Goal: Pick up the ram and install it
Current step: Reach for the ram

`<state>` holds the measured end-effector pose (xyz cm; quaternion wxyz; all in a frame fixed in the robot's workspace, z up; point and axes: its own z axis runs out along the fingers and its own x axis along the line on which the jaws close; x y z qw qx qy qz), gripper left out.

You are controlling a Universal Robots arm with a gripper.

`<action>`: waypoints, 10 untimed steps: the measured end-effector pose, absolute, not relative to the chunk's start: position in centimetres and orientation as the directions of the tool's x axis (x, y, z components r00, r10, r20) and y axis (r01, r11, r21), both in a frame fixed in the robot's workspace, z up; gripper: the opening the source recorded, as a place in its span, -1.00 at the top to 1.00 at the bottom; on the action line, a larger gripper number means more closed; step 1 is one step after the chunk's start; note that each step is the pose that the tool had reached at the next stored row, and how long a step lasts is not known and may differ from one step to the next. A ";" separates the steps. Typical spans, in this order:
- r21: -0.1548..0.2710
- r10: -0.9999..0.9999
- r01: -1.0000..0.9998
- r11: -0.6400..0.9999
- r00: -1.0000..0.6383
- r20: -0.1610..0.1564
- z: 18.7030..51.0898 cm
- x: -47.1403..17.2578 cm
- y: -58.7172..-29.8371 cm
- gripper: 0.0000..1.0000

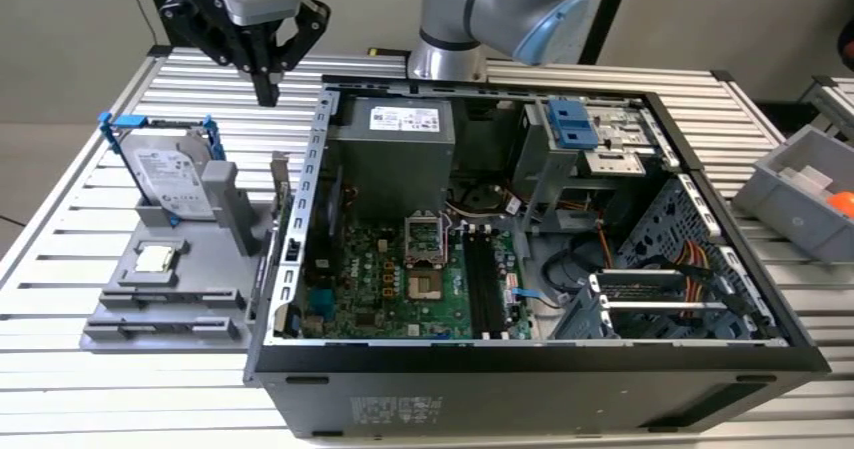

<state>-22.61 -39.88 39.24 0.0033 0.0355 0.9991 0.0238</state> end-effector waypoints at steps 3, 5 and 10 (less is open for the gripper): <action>0.048 0.071 0.071 0.996 -0.997 -0.005 39.2 -22.8 -39.9 1.00; 0.048 0.071 0.071 0.996 -0.997 -0.004 39.2 -22.9 -39.9 1.00; 0.048 0.071 0.071 0.996 -0.997 -0.003 39.2 -23.1 -39.9 1.00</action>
